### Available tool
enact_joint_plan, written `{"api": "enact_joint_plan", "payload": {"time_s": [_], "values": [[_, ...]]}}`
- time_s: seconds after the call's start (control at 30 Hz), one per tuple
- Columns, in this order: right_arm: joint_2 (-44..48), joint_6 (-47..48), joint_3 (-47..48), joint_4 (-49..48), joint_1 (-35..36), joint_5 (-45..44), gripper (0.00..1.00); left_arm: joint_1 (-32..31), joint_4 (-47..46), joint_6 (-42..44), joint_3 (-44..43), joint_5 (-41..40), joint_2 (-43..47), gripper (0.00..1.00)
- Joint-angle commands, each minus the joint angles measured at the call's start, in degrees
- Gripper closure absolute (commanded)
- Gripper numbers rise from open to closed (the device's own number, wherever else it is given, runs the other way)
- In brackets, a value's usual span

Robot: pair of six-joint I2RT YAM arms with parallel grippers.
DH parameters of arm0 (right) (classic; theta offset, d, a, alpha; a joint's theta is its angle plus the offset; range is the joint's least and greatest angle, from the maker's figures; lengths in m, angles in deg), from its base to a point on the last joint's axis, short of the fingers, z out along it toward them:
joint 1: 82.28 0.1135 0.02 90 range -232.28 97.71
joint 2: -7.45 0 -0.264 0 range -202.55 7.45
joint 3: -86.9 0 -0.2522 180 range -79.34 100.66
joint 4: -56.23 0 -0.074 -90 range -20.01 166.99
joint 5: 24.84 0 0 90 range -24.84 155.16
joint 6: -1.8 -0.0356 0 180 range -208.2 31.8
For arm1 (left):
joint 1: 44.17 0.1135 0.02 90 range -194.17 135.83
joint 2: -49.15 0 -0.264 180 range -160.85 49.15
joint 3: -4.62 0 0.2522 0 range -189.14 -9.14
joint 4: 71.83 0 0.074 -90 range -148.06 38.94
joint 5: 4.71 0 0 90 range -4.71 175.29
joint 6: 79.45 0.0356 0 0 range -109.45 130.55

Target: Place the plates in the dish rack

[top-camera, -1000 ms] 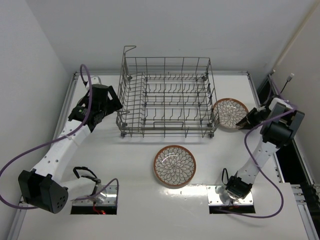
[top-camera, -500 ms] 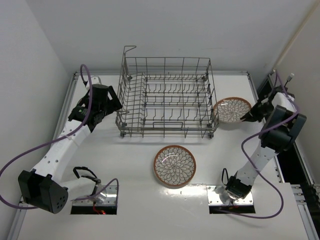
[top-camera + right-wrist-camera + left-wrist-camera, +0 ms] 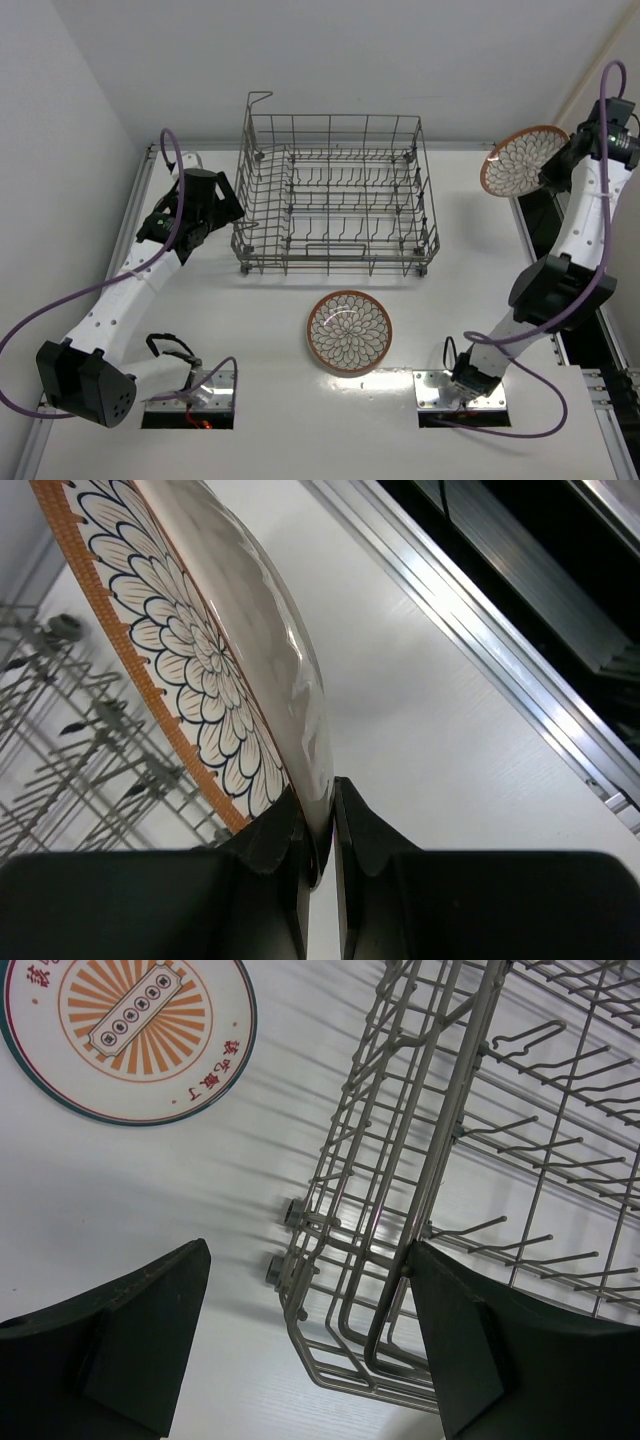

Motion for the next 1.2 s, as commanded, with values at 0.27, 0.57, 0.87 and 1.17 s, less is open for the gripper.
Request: {"api": "enact_joint_plan", "payload": {"time_s": [0.27, 0.57, 0.87, 1.17], "values": [[12.5, 0.2, 7.7, 3.1, 20.0, -10.1, 1.00, -1.4, -0.3, 0.7, 1.2, -5.0, 5.5, 0.23], [11.4, -0.3, 4.3, 3.6, 35.8, -21.9, 1.00, -1.4, 0.5, 4.0, -3.8, -10.0, 6.0, 0.23], [5.0, 0.7, 3.4, 4.2, 43.0, -32.5, 1.00, -3.2, 4.9, 6.0, -6.0, -21.3, 6.0, 0.23], [1.3, 2.2, 2.2, 3.0, 44.8, -37.8, 1.00, -4.3, 6.7, 8.2, -2.9, -32.1, 8.5, 0.20]]}}
